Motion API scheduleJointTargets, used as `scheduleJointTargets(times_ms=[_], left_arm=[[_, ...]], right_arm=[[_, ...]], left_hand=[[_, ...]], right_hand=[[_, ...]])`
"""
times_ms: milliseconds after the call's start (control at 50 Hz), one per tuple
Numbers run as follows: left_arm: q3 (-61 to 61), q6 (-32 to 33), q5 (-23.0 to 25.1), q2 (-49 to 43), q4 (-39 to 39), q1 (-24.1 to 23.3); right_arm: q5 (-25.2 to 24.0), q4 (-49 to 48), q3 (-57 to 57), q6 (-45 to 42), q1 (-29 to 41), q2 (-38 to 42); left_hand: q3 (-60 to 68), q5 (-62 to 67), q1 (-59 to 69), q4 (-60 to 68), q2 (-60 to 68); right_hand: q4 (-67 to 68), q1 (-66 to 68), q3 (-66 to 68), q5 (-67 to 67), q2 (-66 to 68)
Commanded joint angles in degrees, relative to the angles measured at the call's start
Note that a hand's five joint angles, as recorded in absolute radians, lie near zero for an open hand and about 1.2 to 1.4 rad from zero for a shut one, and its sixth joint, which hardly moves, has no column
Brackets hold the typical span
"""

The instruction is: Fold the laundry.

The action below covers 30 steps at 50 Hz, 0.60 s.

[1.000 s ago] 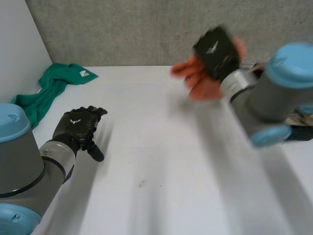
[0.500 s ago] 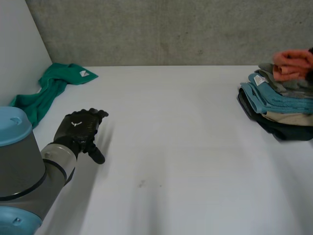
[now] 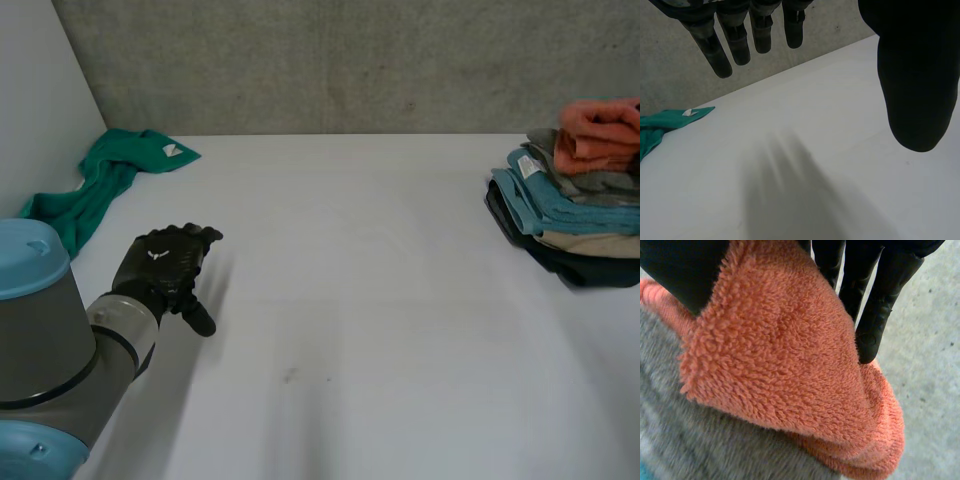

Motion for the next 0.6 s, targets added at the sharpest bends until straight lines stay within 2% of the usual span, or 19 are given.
scheduleJointTargets(times_ms=[20,120,200,360,440,460,600], left_arm=[[-0.06,-0.08,0.00,0.01,0.01,0.08],[-0.15,-0.08,0.00,0.01,0.27,0.08],[-0.15,-0.08,0.00,-0.08,0.53,0.08],[-0.15,-0.08,0.00,-0.25,0.62,0.08],[-0.06,0.00,0.00,-0.52,0.62,0.08],[-0.06,-0.08,0.00,-0.61,0.62,0.08],[-0.06,0.00,0.00,-0.61,0.62,0.08]], right_arm=[[-1.06,-2.73,-0.28,6.17,0.23,-2.56],[-6.23,-6.24,0.25,11.00,-0.20,-2.65],[-8.97,-9.14,0.95,11.28,-0.29,0.32],[-9.94,-13.99,1.65,9.79,-1.61,4.82],[-8.80,-13.55,1.65,8.64,-1.88,4.82],[-8.45,-13.11,1.83,8.56,-1.96,4.39],[-7.48,-7.84,3.85,8.29,-2.14,-0.36]], left_hand=[[-1.86,-2.39,-0.78,-1.42,-1.38],[-1.86,-2.39,-0.78,-1.42,-1.38],[-1.86,-2.39,-0.78,-1.42,-1.38],[-1.86,-2.39,-0.78,-1.42,-1.38],[-1.86,-2.39,-0.78,-1.42,-1.38],[-1.86,-2.39,-0.78,-1.42,-1.38],[-1.86,-2.39,-0.78,-1.42,-1.38]], right_hand=[[10.44,31.82,15.96,15.46,14.09],[10.44,31.82,15.96,15.46,14.09],[10.44,31.82,15.96,15.46,14.09],[4.62,26.01,10.15,9.64,8.28],[-12.16,9.23,-6.63,-7.14,-8.50],[-24.37,-2.98,-18.84,-19.35,-20.71],[-59.26,-37.88,-53.74,-54.24,-55.61]])
